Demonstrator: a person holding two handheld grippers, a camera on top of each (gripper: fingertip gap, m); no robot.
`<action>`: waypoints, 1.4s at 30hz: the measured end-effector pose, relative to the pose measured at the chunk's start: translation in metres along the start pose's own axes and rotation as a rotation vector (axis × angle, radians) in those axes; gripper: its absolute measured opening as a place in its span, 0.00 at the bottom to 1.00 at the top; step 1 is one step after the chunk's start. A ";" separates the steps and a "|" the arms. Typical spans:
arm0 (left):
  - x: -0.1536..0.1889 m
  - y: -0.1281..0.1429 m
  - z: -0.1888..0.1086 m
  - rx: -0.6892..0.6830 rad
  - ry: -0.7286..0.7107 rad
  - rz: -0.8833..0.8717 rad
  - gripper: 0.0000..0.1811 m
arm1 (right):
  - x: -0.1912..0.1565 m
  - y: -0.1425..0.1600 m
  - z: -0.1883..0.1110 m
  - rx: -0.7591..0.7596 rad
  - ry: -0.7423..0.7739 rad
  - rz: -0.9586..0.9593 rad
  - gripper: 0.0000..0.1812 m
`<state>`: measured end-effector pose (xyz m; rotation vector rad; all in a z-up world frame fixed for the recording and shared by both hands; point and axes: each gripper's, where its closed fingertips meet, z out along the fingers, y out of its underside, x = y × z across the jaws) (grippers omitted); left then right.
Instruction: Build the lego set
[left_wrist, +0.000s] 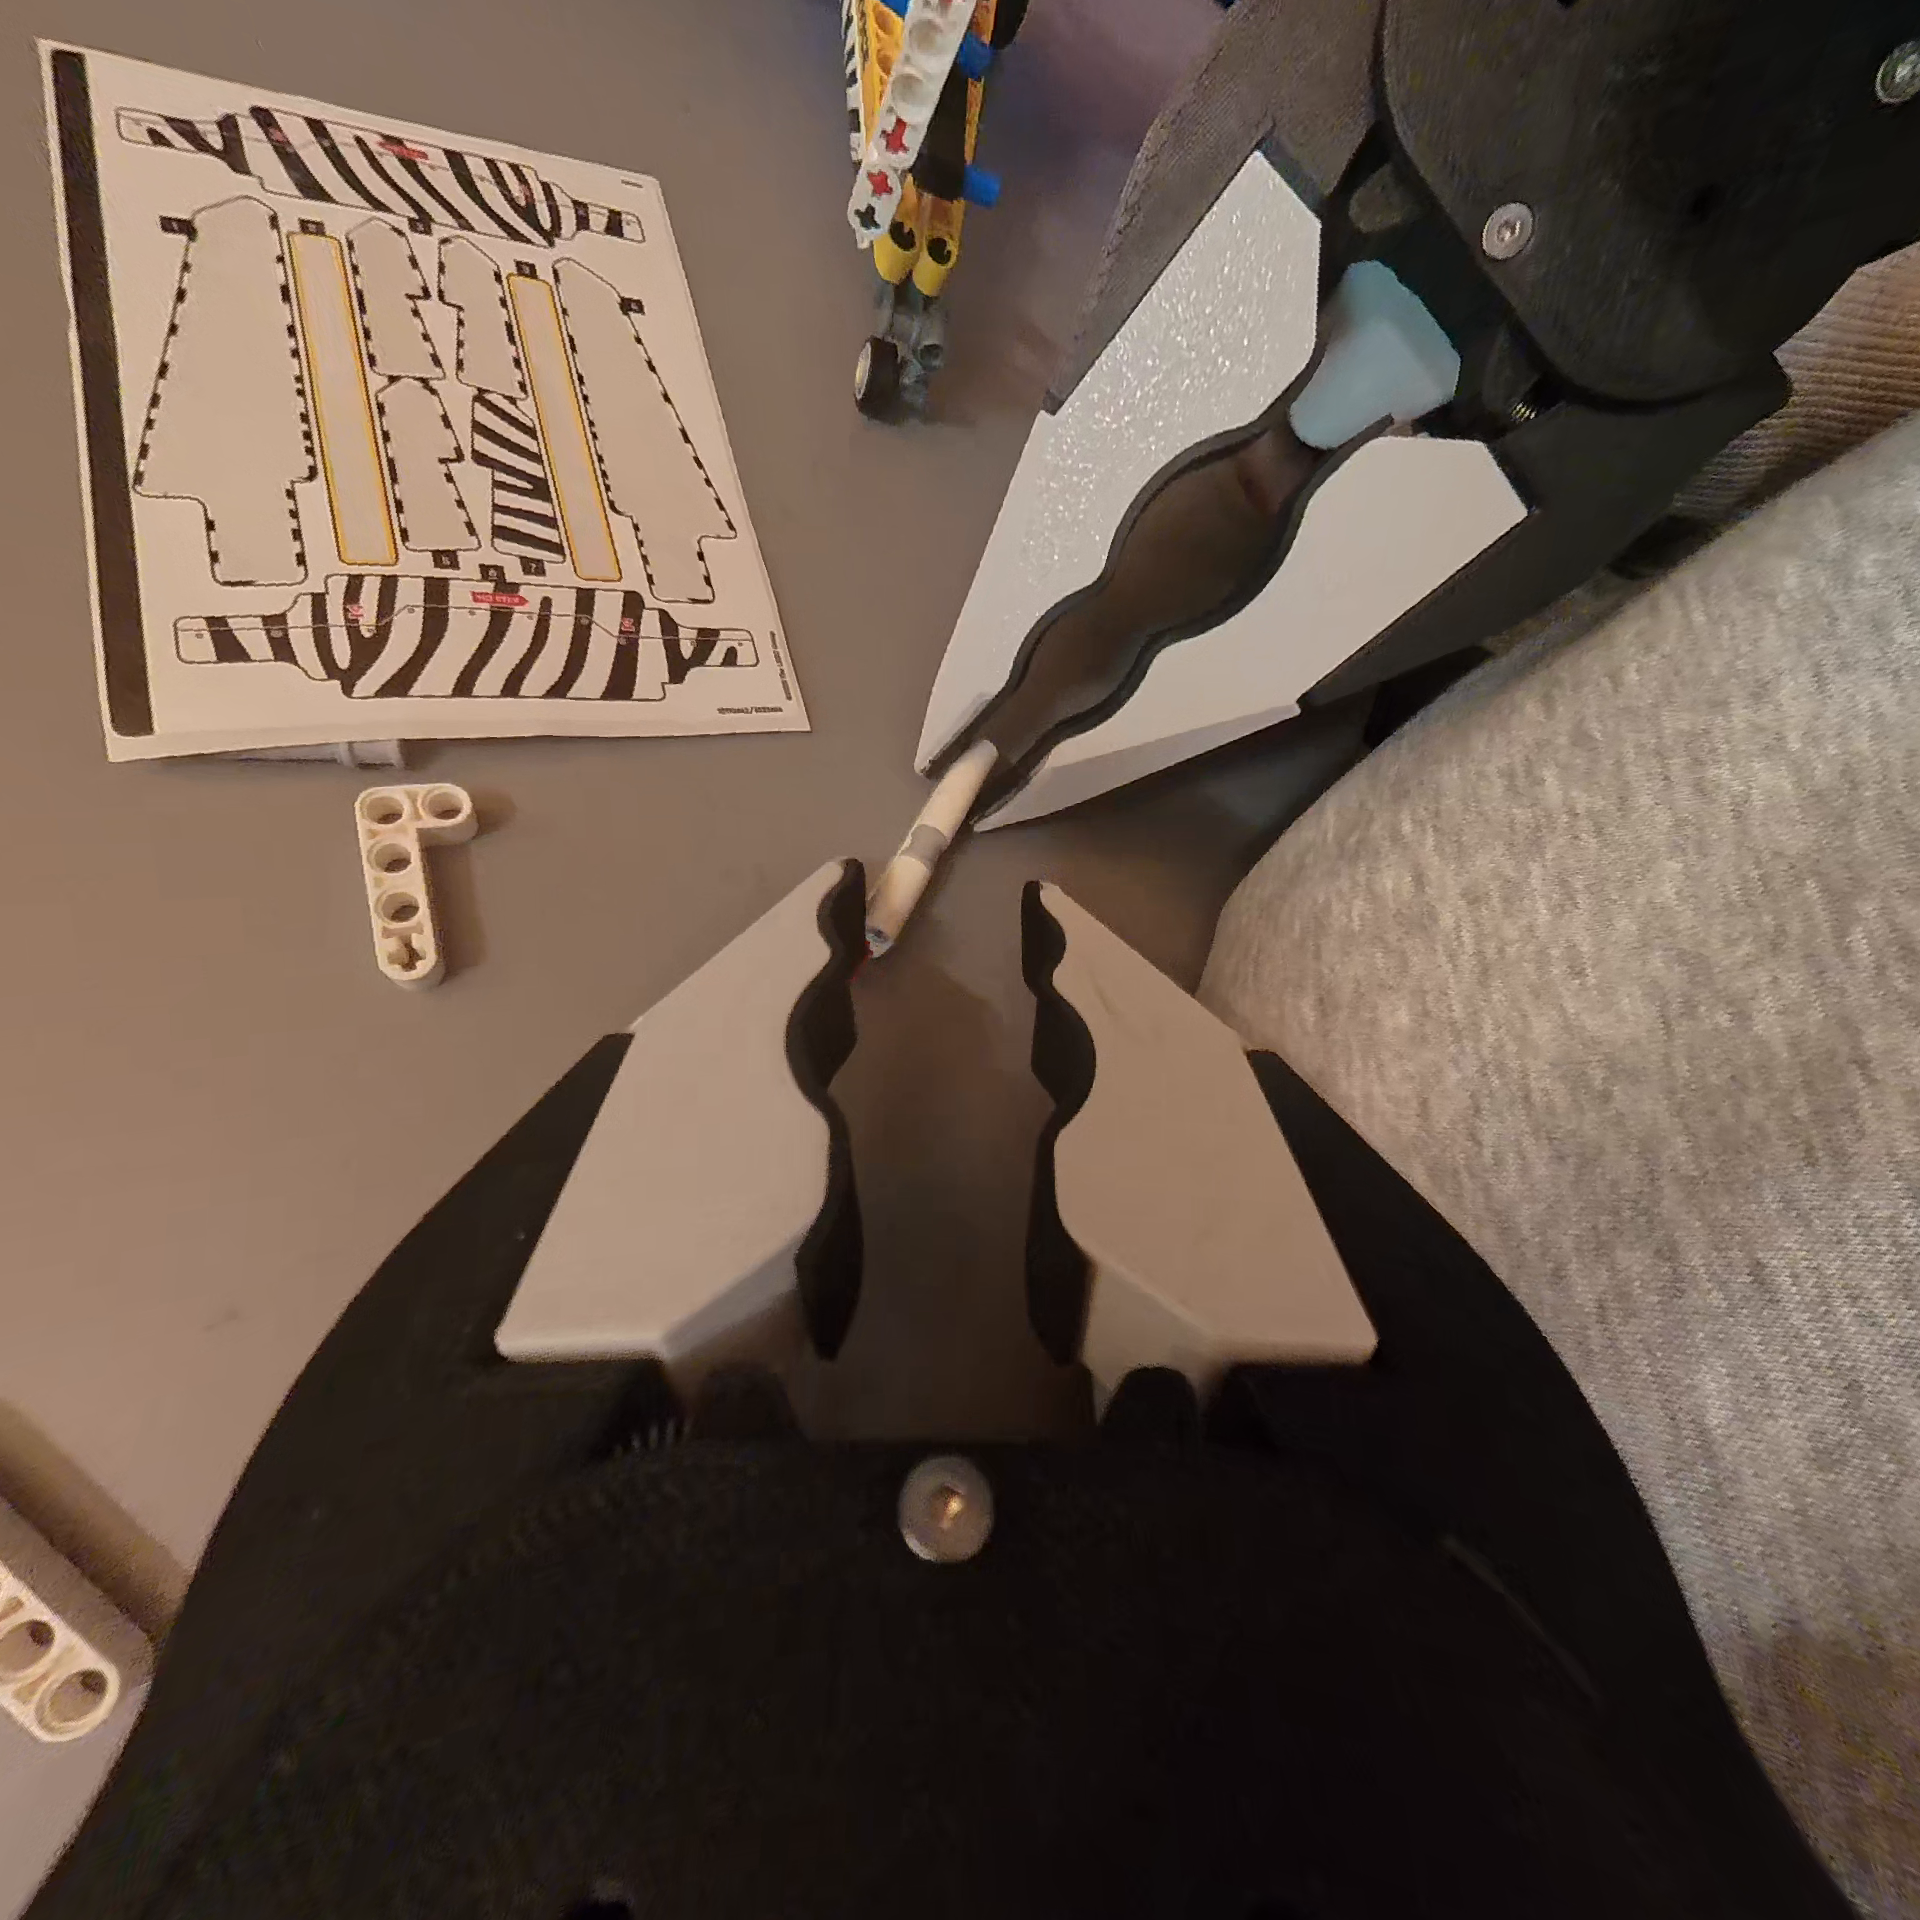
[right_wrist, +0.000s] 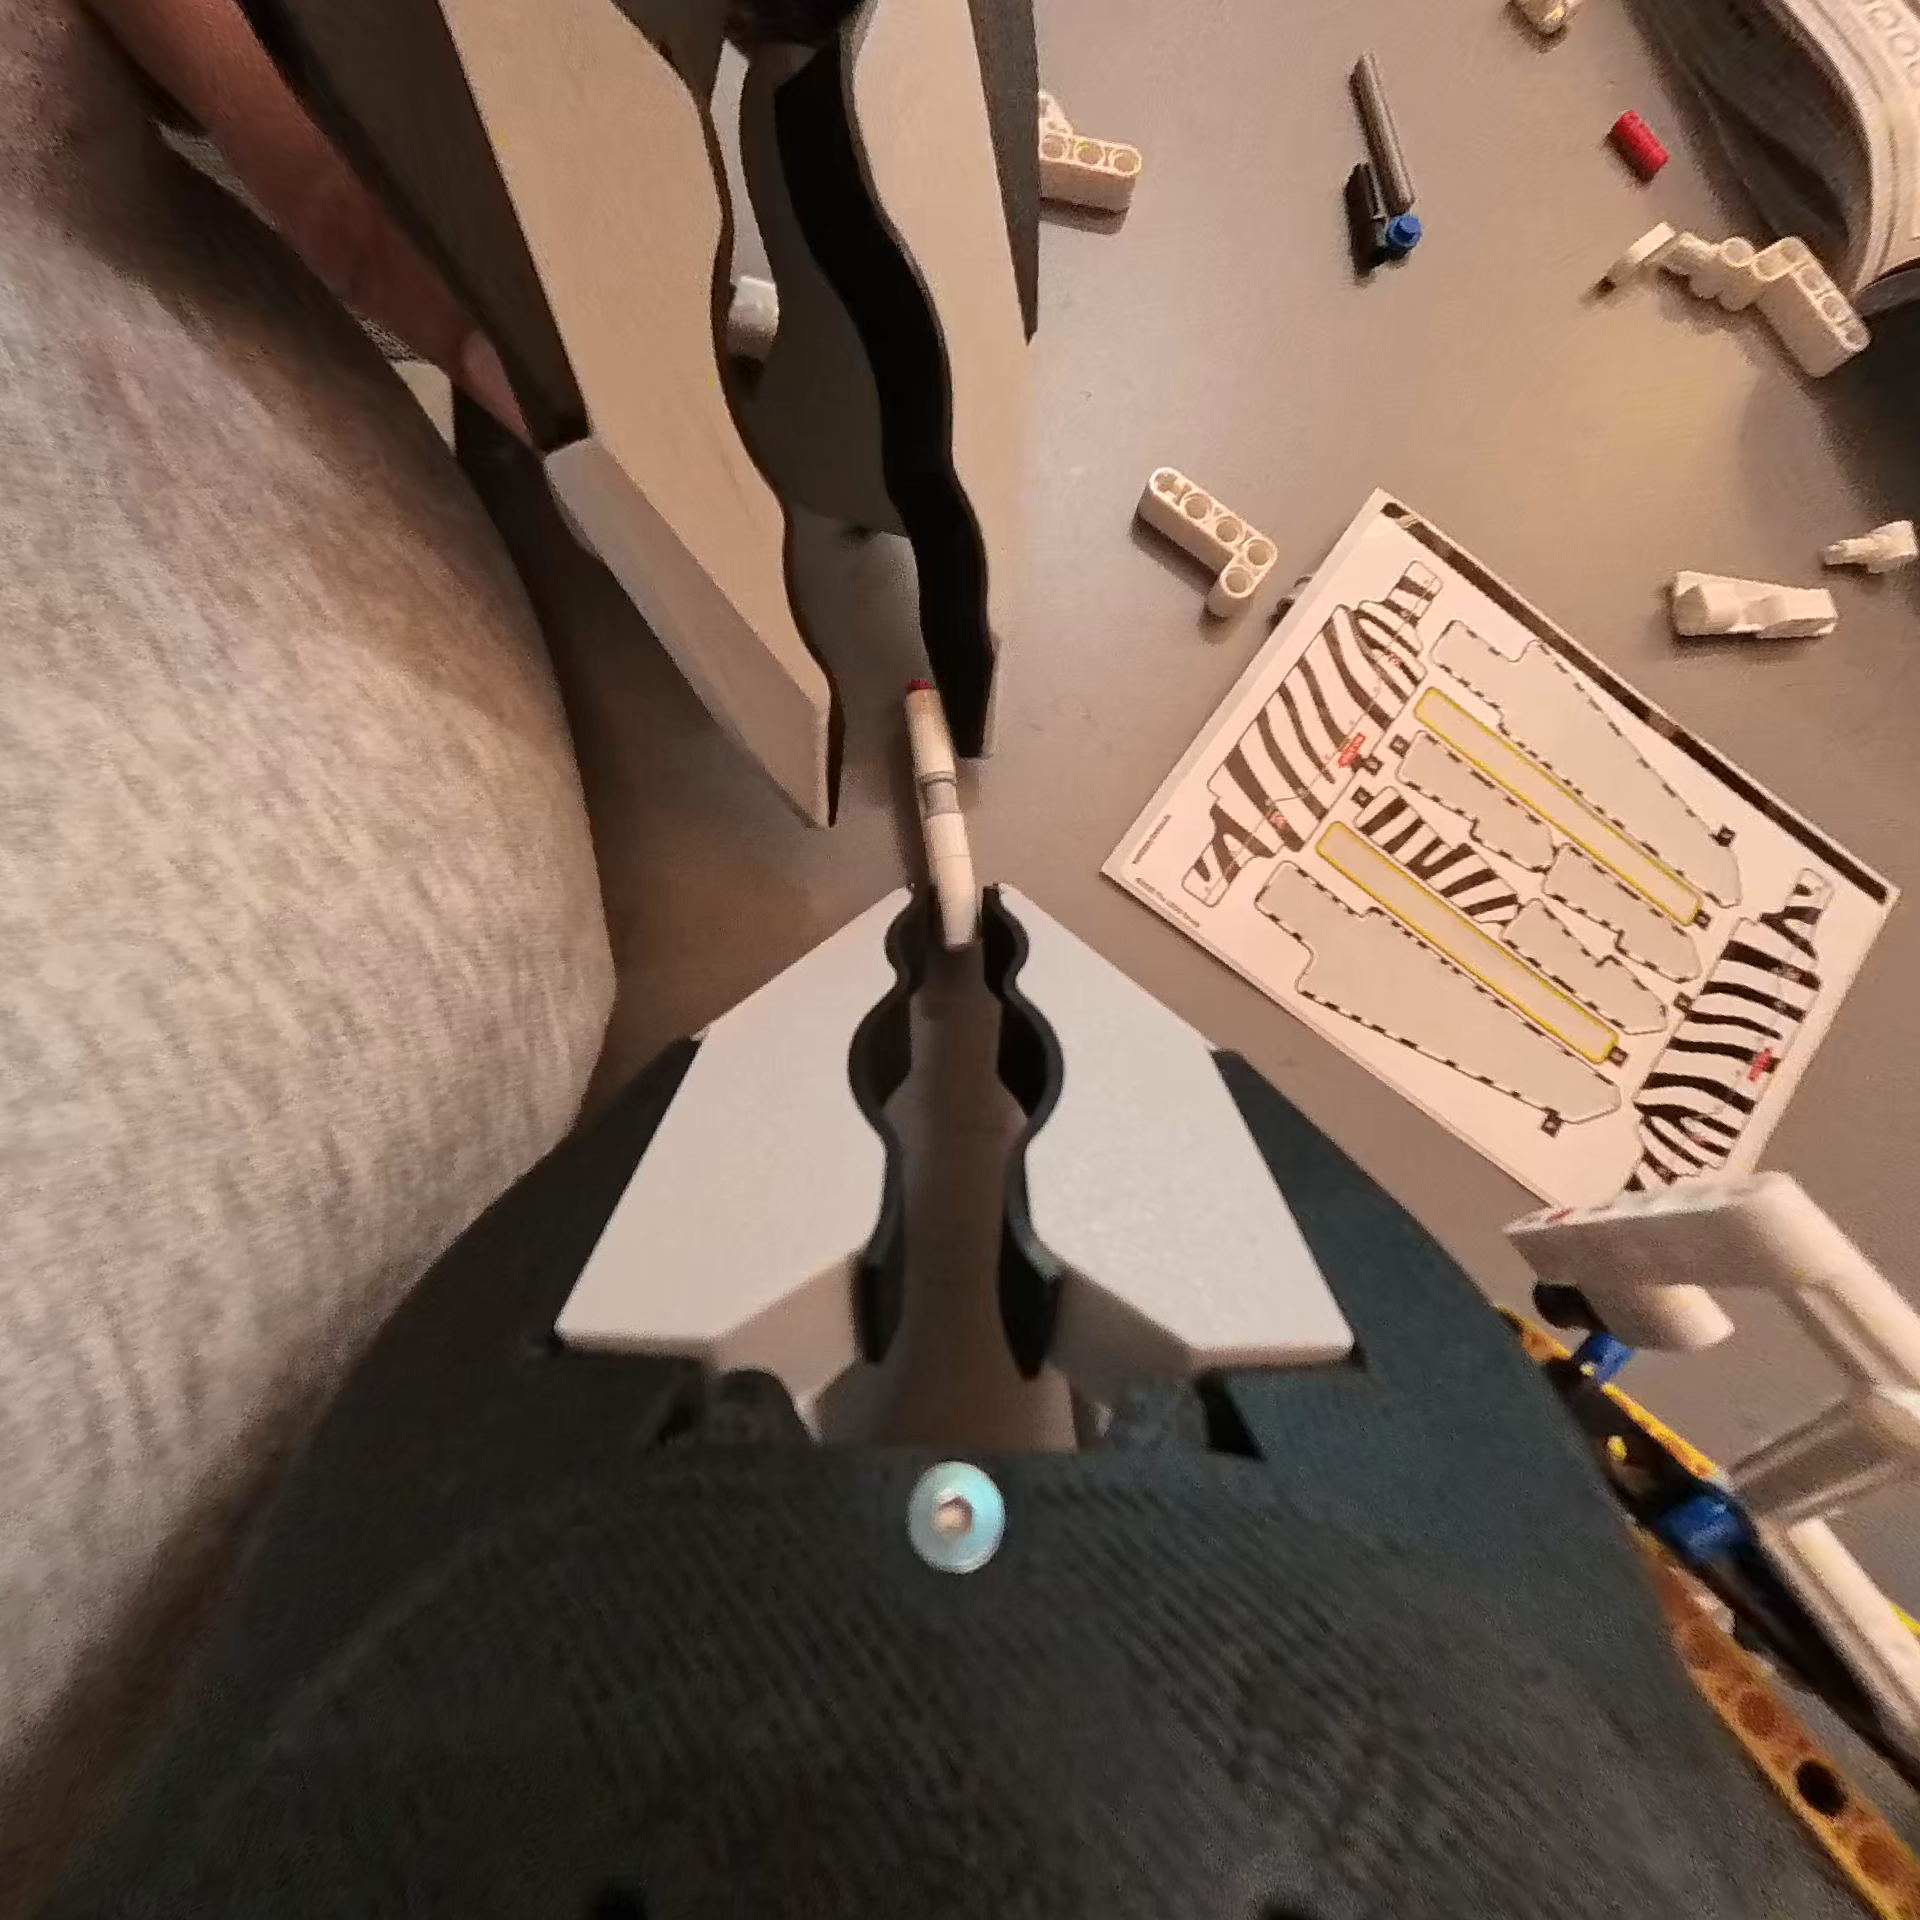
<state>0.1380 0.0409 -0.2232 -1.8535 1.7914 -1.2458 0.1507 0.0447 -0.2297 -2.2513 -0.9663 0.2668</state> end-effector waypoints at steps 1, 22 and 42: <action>0.000 0.000 0.000 0.002 0.000 -0.001 0.16 | 0.000 -0.001 0.000 0.001 -0.004 0.002 0.05; -0.001 -0.004 0.007 -0.010 -0.028 0.038 0.14 | -0.006 -0.011 -0.002 0.038 -0.044 0.042 0.06; 0.004 0.002 0.015 -0.082 -0.030 0.144 0.03 | -0.024 -0.002 0.003 -0.080 -0.056 -0.257 0.03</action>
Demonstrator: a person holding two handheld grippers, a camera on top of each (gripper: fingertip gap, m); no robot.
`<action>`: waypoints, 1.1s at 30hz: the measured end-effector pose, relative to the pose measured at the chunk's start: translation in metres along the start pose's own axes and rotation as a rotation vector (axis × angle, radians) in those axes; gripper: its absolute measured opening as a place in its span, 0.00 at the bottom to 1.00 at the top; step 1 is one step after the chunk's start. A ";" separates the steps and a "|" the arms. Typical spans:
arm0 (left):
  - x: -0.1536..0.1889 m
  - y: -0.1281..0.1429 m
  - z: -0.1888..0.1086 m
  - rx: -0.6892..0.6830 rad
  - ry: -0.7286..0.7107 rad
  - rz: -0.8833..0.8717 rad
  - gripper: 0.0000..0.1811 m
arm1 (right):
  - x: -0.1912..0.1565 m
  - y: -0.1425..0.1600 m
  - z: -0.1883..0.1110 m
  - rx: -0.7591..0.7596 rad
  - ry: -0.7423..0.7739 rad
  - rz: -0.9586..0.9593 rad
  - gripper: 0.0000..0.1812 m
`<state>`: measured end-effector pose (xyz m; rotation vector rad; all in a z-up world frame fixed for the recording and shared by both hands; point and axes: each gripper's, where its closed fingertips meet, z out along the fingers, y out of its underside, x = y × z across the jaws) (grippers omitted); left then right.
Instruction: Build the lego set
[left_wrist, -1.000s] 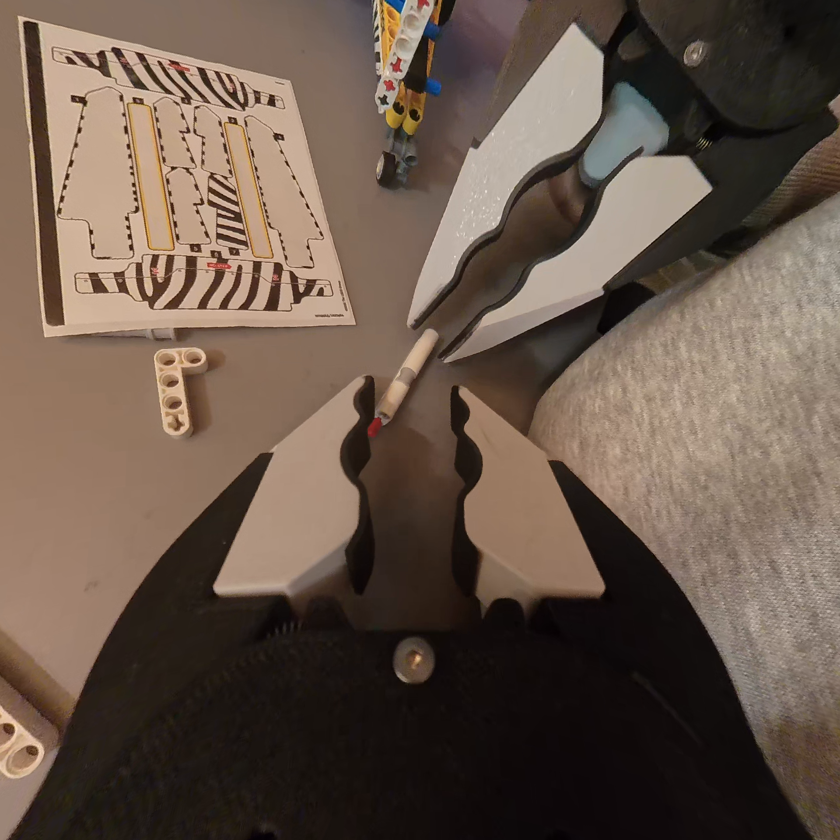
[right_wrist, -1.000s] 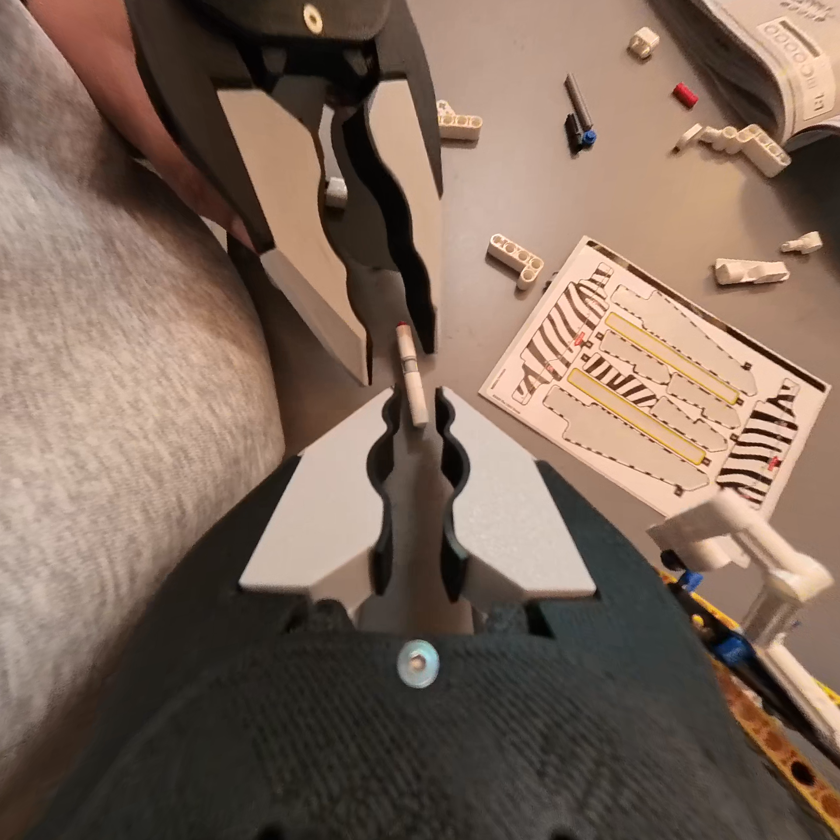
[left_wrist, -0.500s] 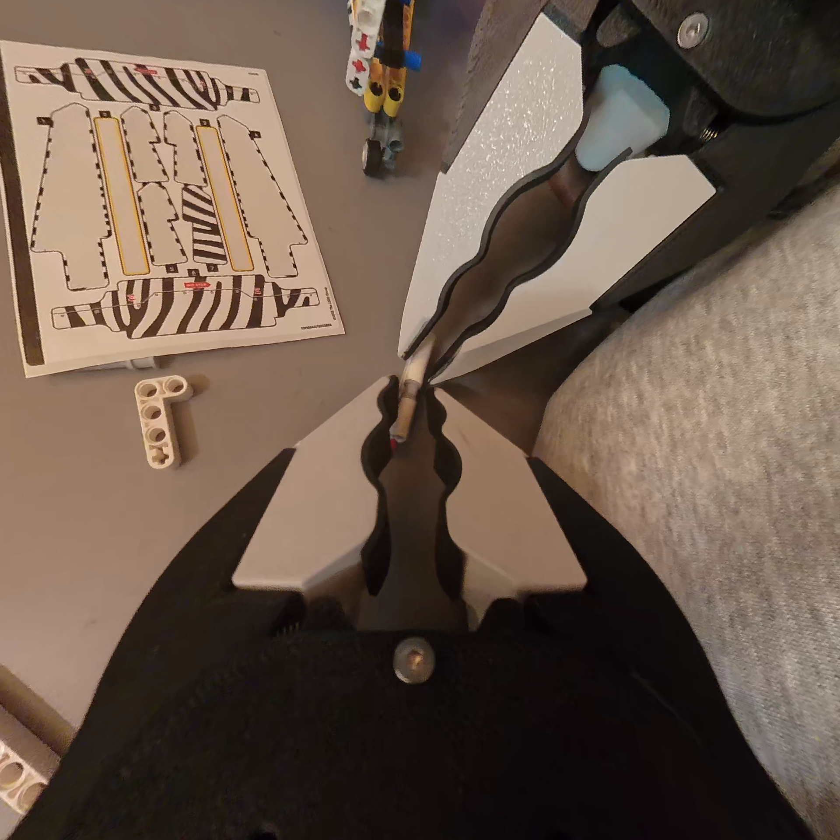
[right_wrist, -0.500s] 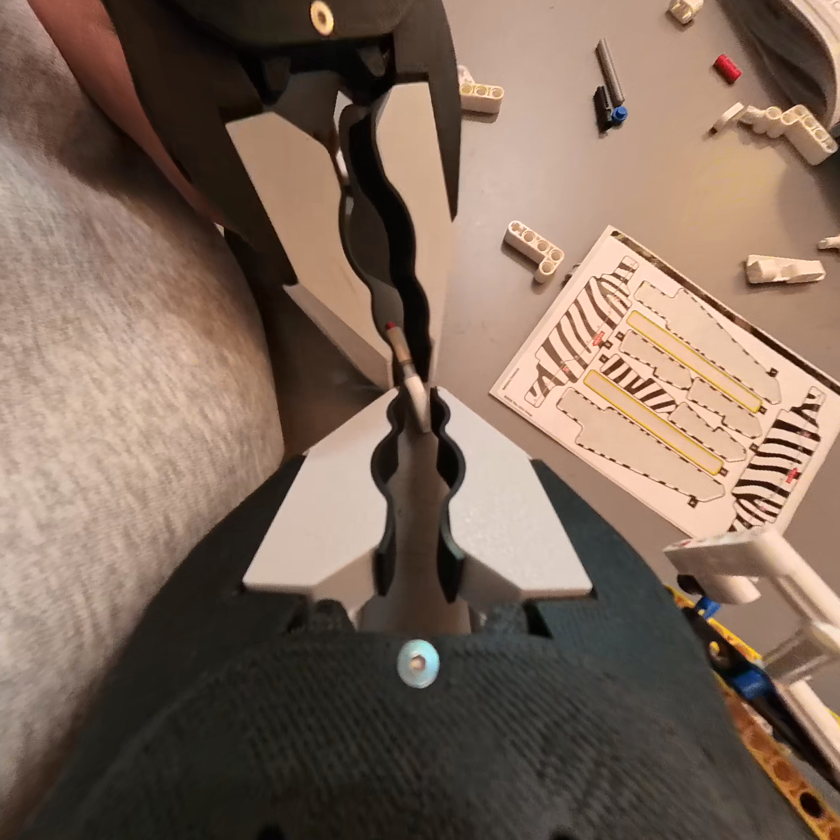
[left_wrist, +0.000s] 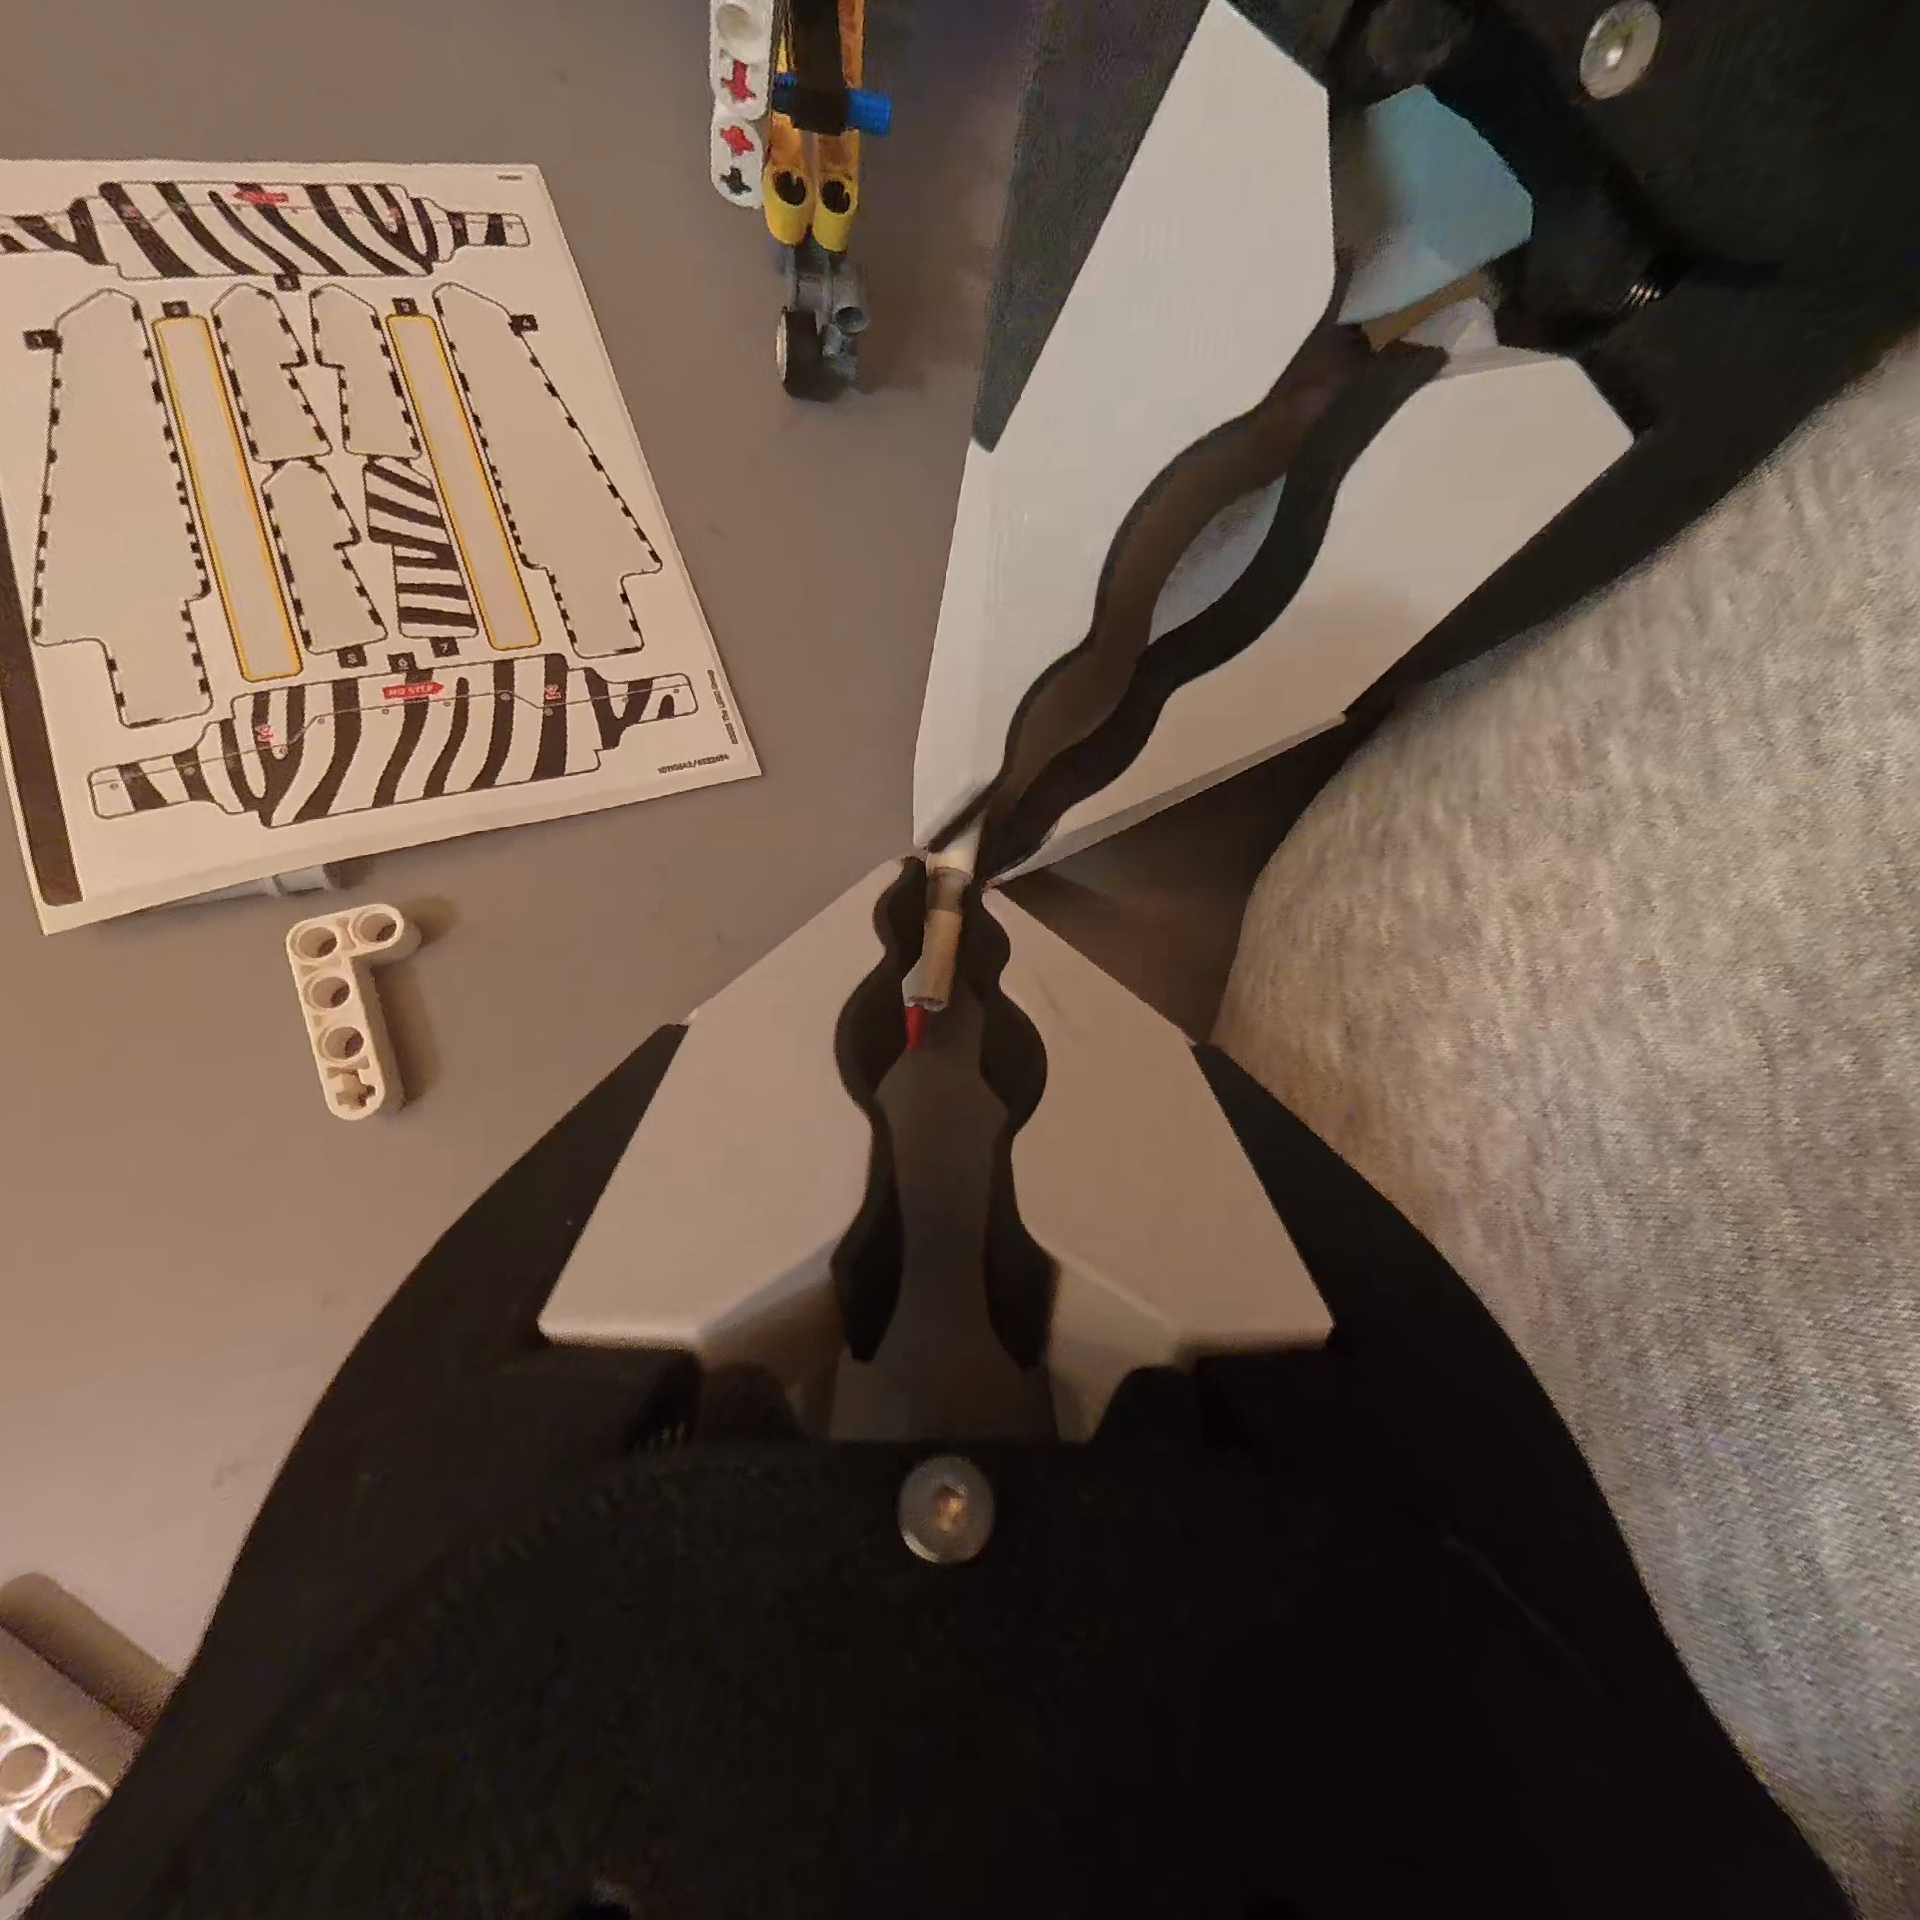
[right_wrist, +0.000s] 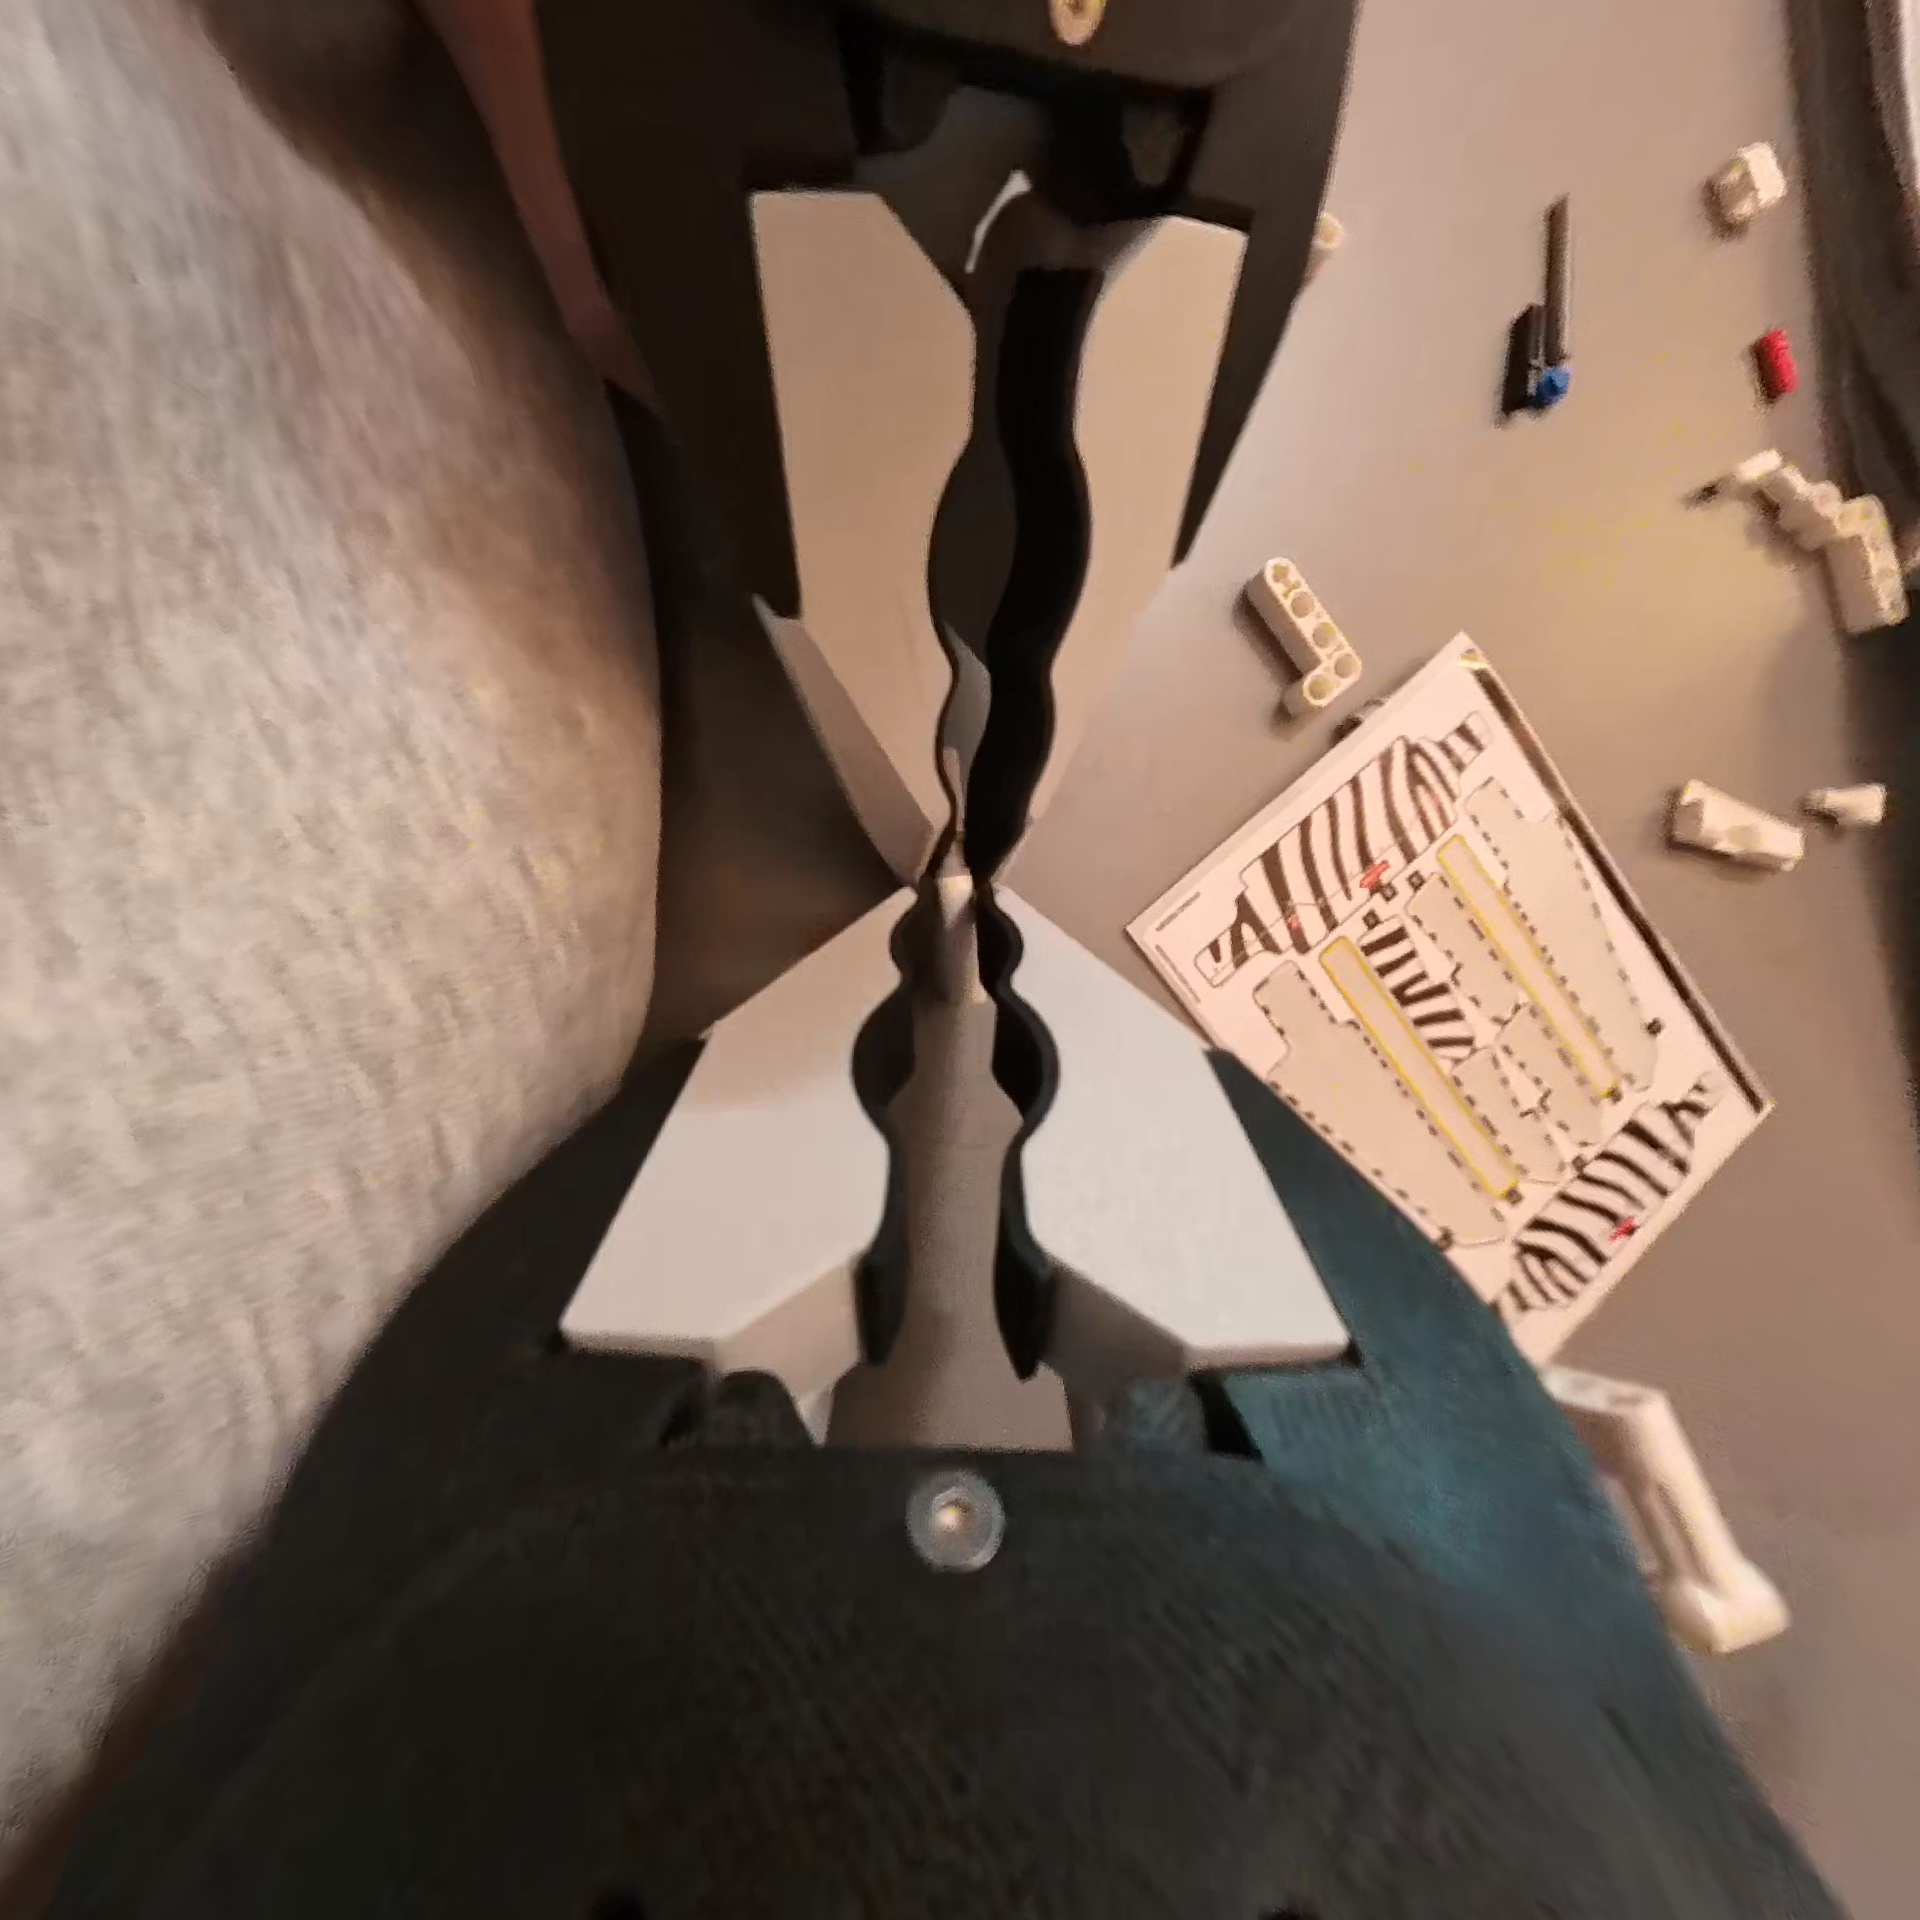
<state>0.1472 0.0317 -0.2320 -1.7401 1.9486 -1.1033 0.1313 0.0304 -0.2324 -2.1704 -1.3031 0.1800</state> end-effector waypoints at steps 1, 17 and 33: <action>0.000 0.000 0.000 0.000 0.004 -0.005 0.03 | 0.000 0.000 0.000 -0.019 -0.005 -0.031 0.03; 0.000 0.002 0.000 -0.005 0.032 -0.058 0.04 | 0.001 -0.001 -0.003 -0.025 -0.056 0.044 0.03; 0.002 0.002 0.002 -0.059 0.009 -0.029 0.04 | 0.035 -0.020 -0.044 0.114 0.030 0.087 0.00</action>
